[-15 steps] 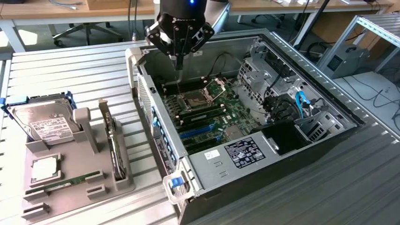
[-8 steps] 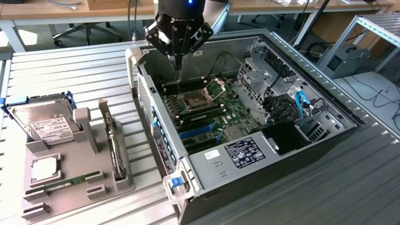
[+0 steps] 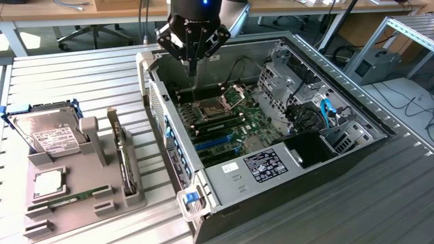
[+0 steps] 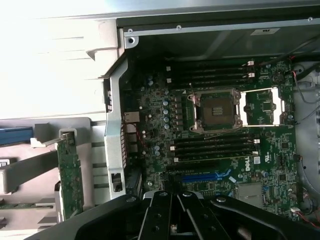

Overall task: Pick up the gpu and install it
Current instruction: 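Reach for the gpu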

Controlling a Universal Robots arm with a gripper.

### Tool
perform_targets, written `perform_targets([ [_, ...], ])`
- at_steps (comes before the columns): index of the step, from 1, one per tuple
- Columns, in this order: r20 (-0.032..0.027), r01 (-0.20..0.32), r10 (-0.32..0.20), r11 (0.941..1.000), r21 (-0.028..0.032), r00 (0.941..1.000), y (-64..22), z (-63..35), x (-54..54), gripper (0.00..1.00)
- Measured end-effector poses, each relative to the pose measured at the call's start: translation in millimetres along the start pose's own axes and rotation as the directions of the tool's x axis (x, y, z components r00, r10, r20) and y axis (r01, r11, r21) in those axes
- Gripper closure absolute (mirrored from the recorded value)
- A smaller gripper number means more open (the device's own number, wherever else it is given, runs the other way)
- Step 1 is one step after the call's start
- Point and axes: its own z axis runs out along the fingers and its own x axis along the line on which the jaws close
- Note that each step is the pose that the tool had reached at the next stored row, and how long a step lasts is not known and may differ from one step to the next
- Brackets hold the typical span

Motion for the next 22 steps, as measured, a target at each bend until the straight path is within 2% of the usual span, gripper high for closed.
perform_targets([
  [22,0.0001,0.0,0.0,1.0,-0.0001,1.0,-0.5,2.7,4.8,0.89],
])
